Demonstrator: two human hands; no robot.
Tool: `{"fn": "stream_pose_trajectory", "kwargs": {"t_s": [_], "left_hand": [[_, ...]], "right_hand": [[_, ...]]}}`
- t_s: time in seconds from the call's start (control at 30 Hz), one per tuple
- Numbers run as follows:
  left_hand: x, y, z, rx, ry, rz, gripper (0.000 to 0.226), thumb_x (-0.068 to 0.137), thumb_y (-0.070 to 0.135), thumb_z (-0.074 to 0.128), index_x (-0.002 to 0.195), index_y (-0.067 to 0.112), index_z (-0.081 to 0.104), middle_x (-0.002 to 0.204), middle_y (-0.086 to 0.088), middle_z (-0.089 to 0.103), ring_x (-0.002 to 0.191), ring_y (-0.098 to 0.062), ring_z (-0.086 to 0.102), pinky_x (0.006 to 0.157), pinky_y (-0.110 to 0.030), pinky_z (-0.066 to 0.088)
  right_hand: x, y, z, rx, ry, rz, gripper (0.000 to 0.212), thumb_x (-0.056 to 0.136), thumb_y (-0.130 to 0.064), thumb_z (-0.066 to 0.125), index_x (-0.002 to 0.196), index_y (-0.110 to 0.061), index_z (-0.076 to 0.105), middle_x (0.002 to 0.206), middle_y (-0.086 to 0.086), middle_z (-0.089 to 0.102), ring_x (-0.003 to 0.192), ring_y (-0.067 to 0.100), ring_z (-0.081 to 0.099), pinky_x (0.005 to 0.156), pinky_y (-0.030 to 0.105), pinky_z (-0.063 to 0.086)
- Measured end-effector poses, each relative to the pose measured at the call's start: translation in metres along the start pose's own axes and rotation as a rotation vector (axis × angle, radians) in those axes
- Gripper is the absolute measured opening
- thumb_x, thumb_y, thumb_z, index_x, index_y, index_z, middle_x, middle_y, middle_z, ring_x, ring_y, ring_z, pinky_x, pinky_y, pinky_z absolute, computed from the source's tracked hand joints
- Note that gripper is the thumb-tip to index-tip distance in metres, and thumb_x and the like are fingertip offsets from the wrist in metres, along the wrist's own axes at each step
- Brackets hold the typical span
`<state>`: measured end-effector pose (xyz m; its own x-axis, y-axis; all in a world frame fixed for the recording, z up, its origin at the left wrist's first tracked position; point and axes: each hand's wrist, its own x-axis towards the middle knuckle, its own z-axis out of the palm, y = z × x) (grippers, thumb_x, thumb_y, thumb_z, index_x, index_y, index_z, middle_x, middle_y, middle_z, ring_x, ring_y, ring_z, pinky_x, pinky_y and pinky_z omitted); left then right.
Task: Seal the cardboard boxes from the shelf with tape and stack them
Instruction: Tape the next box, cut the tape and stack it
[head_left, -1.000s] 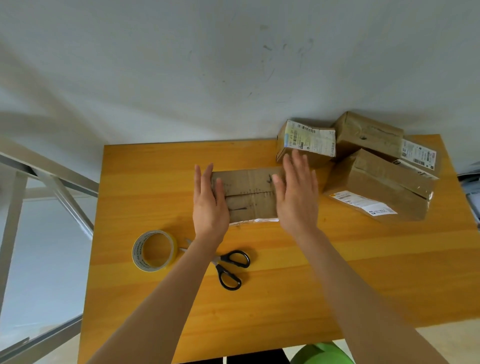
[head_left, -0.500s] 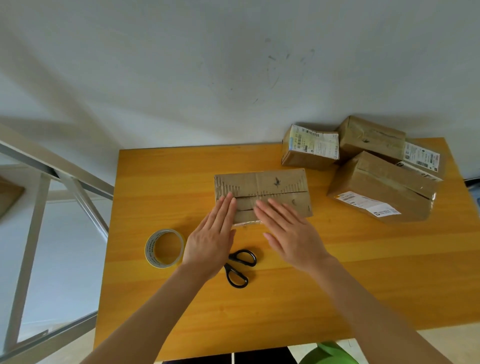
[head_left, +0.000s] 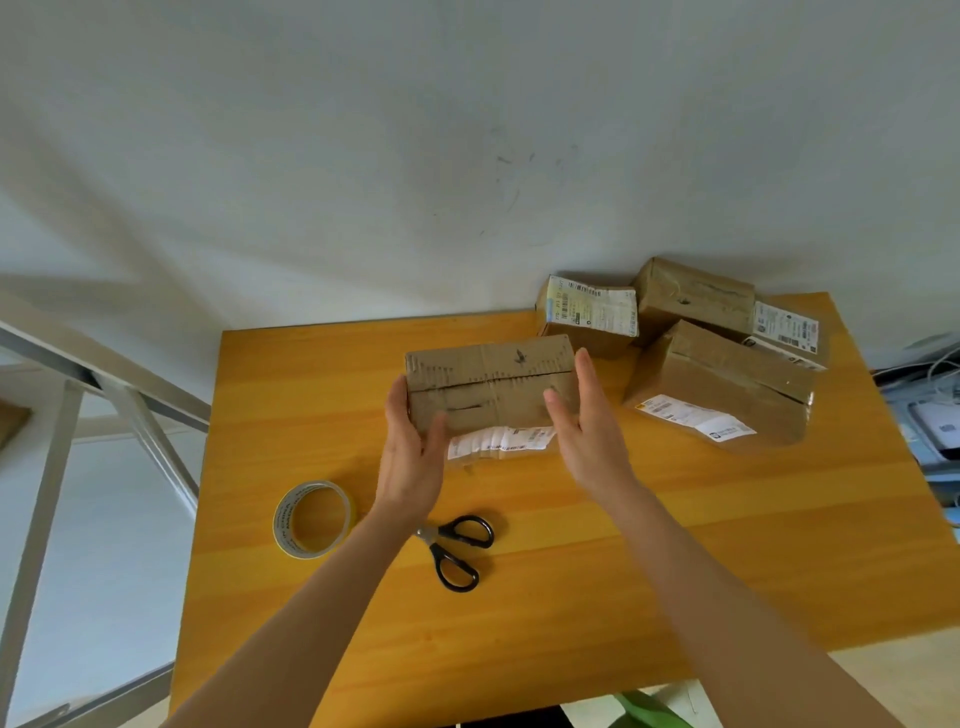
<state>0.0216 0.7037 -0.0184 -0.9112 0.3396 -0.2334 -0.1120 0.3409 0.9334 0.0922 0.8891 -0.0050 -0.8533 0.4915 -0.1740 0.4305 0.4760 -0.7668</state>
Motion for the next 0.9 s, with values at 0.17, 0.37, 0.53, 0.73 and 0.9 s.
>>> {"fn": "stream_pose_trajectory", "kwargs": {"t_s": [0.17,0.37,0.53,0.73,0.9], "left_hand": [[0.029,0.006,-0.008,-0.054,-0.057,-0.096,0.062,0.102,0.032,0.038,0.153,0.029,0.002,0.151,0.008,0.028,0.129,-0.012,0.038,0.097,-0.021,0.045],[0.035,0.002,0.002,-0.233,-0.017,-0.148,0.06,0.103,0.022,0.037,0.153,0.027,0.005,0.15,-0.001,0.031,0.134,-0.019,0.037,0.1,-0.029,0.044],[0.032,-0.007,0.006,-0.277,-0.018,-0.195,0.057,0.102,0.022,0.039,0.152,0.026,0.012,0.144,-0.002,0.039,0.127,-0.019,0.043,0.082,-0.014,0.046],[0.024,-0.003,0.004,0.715,0.122,0.269,0.059,0.104,0.035,0.021,0.152,0.018,-0.009,0.158,0.0,-0.017,0.146,-0.015,-0.013,0.12,-0.034,-0.005],[0.029,-0.002,0.013,1.128,-0.127,0.551,0.058,0.099,0.041,-0.003,0.151,0.015,-0.004,0.16,-0.002,-0.005,0.146,-0.016,-0.01,0.119,-0.034,-0.006]], "right_hand": [[0.023,-0.007,-0.002,0.179,-0.016,0.169,0.06,0.103,-0.031,0.043,0.156,-0.022,0.014,0.161,-0.004,0.021,0.147,0.014,0.021,0.12,0.039,0.022],[0.027,-0.002,0.001,0.238,-0.041,0.19,0.06,0.104,-0.028,0.041,0.156,-0.023,0.01,0.162,-0.004,0.017,0.148,0.014,0.018,0.121,0.042,0.021],[0.022,0.005,0.008,0.192,-0.043,0.153,0.065,0.104,-0.029,0.041,0.156,-0.025,0.001,0.163,-0.005,0.009,0.149,0.014,0.011,0.122,0.038,0.016],[0.016,-0.003,0.014,-0.52,0.062,0.004,0.066,0.103,-0.047,0.018,0.156,-0.016,-0.005,0.164,0.006,-0.004,0.151,0.022,0.003,0.122,0.042,0.011],[0.014,-0.013,0.037,-0.768,-0.119,-0.427,0.059,0.1,-0.042,0.003,0.153,-0.016,0.001,0.161,0.0,-0.008,0.15,0.018,-0.003,0.123,0.04,0.005]]}}
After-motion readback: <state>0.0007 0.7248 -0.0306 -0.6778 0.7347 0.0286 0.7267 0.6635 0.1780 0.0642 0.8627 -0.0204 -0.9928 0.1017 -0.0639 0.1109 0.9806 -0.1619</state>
